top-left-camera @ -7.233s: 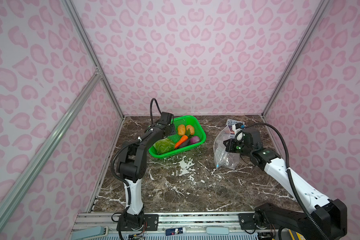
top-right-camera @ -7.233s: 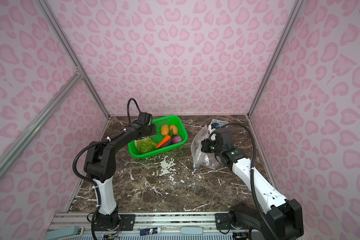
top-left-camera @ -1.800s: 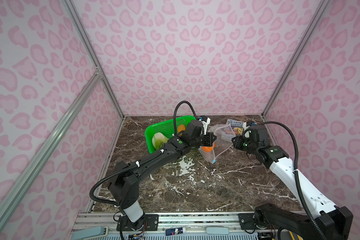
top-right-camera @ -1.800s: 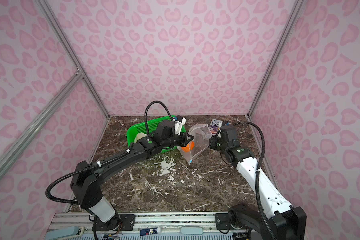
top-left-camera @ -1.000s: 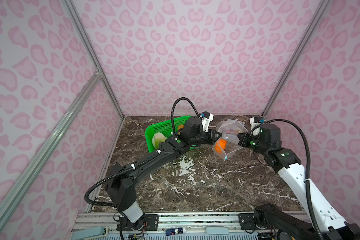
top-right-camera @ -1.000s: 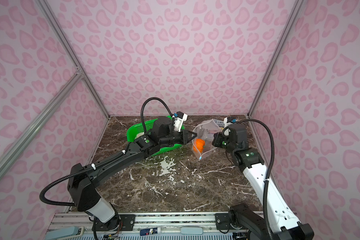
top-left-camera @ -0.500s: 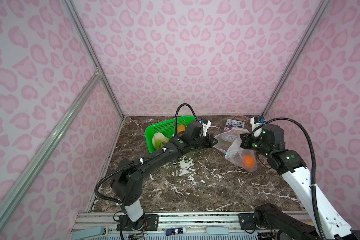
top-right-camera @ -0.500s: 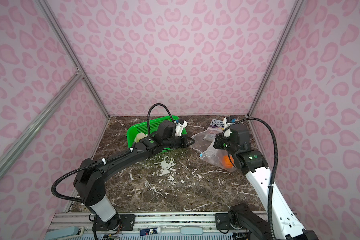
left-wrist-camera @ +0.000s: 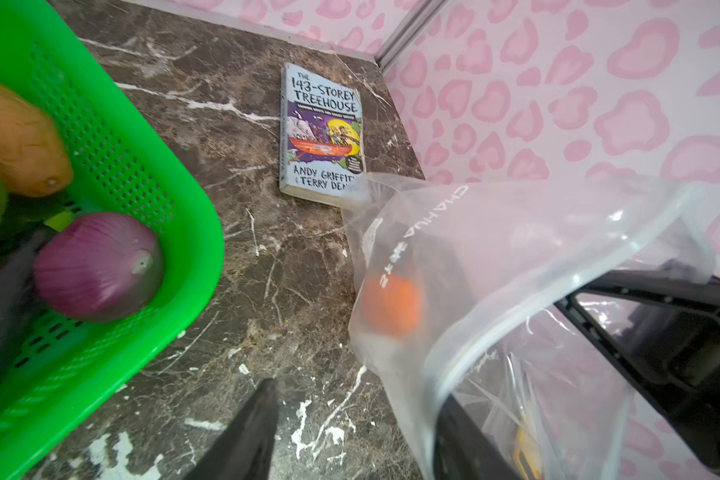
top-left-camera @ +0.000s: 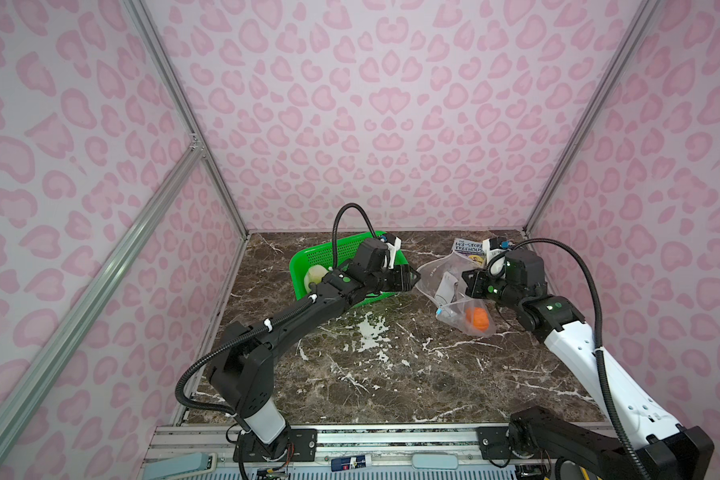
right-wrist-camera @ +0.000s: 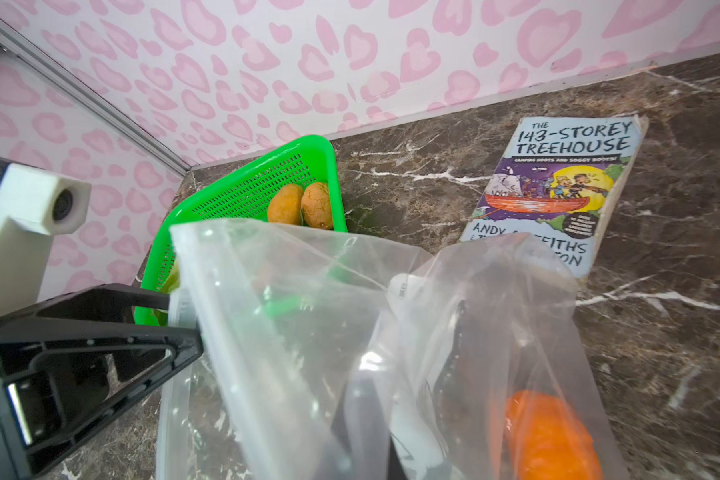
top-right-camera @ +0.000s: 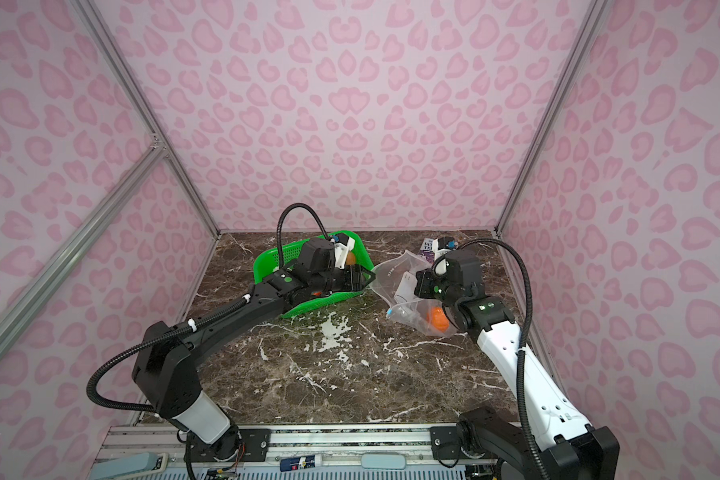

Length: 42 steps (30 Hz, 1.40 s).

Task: Place the food in the zip-top bag and seal the zipper
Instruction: 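Withdraw the left gripper back over the basket while the right gripper holds the bag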

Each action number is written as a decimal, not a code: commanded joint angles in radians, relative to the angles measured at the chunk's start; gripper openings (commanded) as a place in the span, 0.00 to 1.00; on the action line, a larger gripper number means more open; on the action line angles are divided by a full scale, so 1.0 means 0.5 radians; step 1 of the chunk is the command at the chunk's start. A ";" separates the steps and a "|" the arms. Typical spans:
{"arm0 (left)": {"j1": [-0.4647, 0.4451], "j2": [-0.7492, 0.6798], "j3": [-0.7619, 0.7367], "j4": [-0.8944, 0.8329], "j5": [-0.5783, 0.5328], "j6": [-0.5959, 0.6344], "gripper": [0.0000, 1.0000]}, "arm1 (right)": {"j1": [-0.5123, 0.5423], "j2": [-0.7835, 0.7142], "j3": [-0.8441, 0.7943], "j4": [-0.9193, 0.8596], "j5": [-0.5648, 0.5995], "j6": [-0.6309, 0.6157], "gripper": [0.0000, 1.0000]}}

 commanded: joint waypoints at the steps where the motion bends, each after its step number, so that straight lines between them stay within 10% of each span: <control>1: 0.104 -0.088 -0.005 0.033 0.108 0.061 0.64 | 0.002 0.016 -0.023 0.200 -0.064 0.060 0.00; 11: 0.542 0.056 0.043 -0.017 -0.029 0.176 0.66 | 0.000 0.024 -0.094 0.357 -0.072 0.101 0.00; 27: 0.557 0.861 0.630 -0.231 -0.769 0.398 0.73 | 0.004 -0.065 -0.277 0.463 -0.091 0.154 0.00; 42: 0.559 1.445 1.228 -0.467 -0.705 0.390 0.73 | 0.005 -0.117 -0.267 0.410 -0.080 0.154 0.00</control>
